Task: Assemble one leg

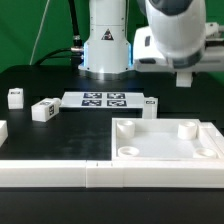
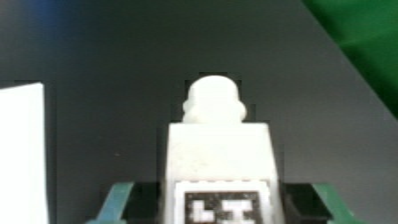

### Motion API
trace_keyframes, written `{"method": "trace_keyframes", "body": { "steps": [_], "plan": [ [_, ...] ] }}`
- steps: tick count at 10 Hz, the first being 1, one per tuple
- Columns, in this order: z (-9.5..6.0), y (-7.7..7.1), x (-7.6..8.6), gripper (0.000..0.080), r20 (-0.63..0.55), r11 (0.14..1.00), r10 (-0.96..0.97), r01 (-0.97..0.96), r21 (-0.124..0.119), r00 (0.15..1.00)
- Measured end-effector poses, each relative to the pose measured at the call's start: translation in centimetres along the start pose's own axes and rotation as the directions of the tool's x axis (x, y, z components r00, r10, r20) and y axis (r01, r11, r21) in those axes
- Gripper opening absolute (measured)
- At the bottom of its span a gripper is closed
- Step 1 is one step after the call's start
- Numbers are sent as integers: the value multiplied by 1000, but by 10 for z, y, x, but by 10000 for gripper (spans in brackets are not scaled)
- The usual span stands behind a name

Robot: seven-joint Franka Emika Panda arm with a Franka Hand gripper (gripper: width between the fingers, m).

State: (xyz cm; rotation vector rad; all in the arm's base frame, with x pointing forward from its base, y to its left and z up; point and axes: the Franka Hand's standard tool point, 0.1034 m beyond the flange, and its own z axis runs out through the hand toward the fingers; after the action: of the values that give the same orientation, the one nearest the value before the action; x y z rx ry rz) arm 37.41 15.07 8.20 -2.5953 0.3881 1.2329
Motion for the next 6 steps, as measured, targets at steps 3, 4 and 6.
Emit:
{"method": "trace_keyframes", "body": {
  "steps": [3, 4, 6],
  "plan": [
    [1, -5, 12, 287, -130, 1000, -6, 7, 6, 991],
    [0, -5, 12, 287, -204, 1000, -10, 11, 6, 979],
    [-20, 14, 20, 287, -378, 997, -74, 75, -13, 923]
  ]
}}
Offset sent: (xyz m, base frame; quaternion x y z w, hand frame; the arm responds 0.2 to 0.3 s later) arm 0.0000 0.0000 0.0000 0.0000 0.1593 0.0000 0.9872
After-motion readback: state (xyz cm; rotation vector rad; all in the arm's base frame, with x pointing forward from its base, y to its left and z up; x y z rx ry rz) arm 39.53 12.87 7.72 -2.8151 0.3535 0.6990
